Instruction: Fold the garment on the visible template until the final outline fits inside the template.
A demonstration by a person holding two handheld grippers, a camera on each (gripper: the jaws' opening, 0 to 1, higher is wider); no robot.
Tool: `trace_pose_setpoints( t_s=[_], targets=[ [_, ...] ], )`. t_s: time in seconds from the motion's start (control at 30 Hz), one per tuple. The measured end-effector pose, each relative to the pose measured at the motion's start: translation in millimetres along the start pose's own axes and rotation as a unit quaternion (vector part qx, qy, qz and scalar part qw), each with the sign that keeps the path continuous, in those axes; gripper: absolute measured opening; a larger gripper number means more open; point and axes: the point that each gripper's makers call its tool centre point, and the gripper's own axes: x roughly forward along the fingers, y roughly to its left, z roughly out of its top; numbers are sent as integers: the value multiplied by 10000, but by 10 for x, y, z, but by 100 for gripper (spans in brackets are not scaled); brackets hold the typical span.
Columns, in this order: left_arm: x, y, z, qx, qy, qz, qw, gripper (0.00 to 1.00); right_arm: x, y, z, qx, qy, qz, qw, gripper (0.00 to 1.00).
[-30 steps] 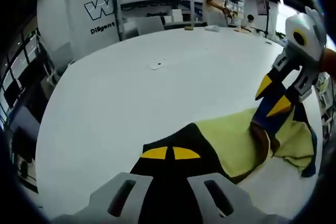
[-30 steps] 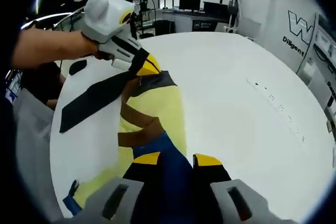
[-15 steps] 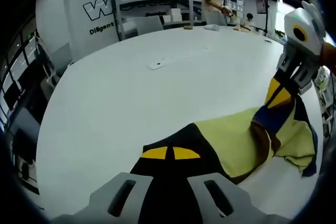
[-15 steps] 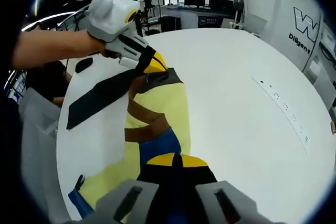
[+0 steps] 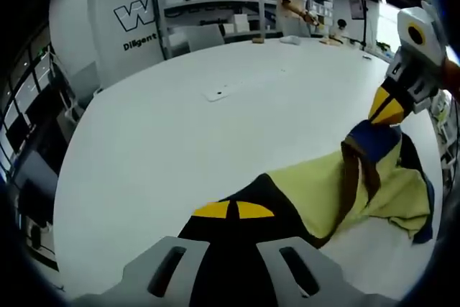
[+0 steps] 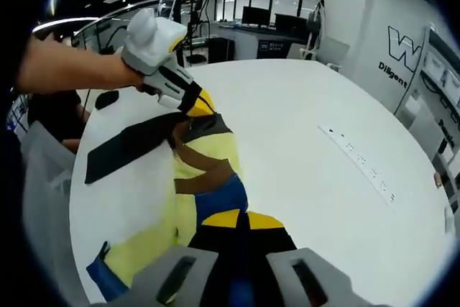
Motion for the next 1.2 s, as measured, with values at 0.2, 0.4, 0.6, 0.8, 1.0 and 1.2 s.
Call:
trace_pose_setpoints(
  t_s=[0.2, 0.4, 0.6, 0.8, 1.0, 1.2],
  targets=[
    [17, 31, 186, 47, -102, 22, 9999, 0, -134, -289, 4, 263, -213, -432, 9985, 0],
    [100, 93, 422, 134, -193, 56, 9997, 0, -249, -619, -61, 599, -384, -839, 9939, 0],
    [249, 98, 576, 234, -200, 46, 9995, 0, -273, -895, -123, 887, -502, -1090, 9888, 0],
    [428, 131, 621, 265, -138, 45, 9995, 0, -204, -1126, -199, 1101, -540, -1239, 9847, 0],
    [536, 134, 658, 229, -143, 39, 9996, 0, -140, -1302, -241, 1207, -590, -1372, 9814, 0],
    [697, 132, 703, 254, -128, 16, 9996, 0, -71, -1531, -299, 1324, -621, -1517, 9776, 0]
  ],
)
